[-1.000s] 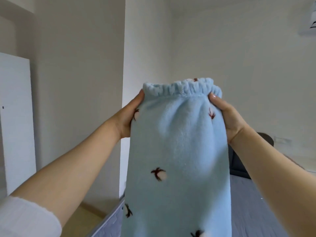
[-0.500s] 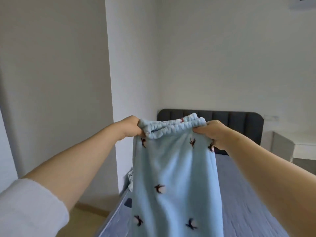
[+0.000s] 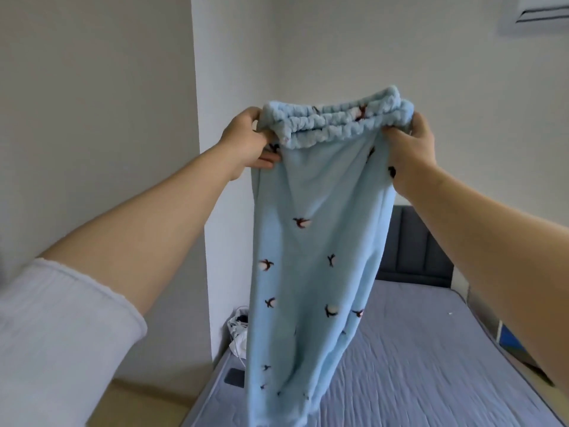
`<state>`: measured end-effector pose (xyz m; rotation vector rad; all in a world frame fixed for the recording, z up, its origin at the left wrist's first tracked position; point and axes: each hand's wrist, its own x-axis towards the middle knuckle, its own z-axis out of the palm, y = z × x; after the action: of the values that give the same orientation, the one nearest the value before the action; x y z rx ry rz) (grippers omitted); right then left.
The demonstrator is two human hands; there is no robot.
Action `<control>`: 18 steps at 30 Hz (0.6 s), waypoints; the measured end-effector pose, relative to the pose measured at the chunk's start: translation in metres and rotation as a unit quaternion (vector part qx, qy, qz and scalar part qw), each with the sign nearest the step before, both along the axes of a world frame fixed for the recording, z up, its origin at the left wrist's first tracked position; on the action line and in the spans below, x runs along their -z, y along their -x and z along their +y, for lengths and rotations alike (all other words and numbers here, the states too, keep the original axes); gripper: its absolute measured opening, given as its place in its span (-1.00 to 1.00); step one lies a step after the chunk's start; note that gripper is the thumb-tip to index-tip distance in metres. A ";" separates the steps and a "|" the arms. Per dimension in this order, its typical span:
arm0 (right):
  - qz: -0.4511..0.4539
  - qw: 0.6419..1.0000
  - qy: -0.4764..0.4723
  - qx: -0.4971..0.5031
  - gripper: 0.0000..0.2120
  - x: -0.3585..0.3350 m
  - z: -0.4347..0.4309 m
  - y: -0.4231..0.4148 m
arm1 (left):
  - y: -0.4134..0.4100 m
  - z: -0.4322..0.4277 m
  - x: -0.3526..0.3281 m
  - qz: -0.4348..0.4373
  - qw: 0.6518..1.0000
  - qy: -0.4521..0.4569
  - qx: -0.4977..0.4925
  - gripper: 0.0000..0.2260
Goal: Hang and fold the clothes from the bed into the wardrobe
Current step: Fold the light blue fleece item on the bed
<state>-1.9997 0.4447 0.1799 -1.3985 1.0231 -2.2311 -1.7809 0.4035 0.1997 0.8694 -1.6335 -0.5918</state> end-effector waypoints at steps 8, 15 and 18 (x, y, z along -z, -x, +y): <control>0.018 0.978 -0.063 -0.196 -0.74 0.050 0.074 -0.001 | -0.043 0.071 0.047 0.031 0.996 -0.078 0.017 -0.77; 0.024 0.919 -0.269 -0.288 -0.72 0.177 0.124 0.017 | -0.064 0.137 0.170 -0.076 0.961 -0.259 0.056 -0.85; 0.022 0.881 -0.353 -0.313 -0.73 0.238 0.145 0.019 | -0.064 0.163 0.229 -0.108 0.936 -0.327 0.072 -0.69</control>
<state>-2.0186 0.5897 -0.0581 -1.1947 1.0446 -1.1862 -1.7169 0.5664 -0.0296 1.3388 -1.7273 -1.2200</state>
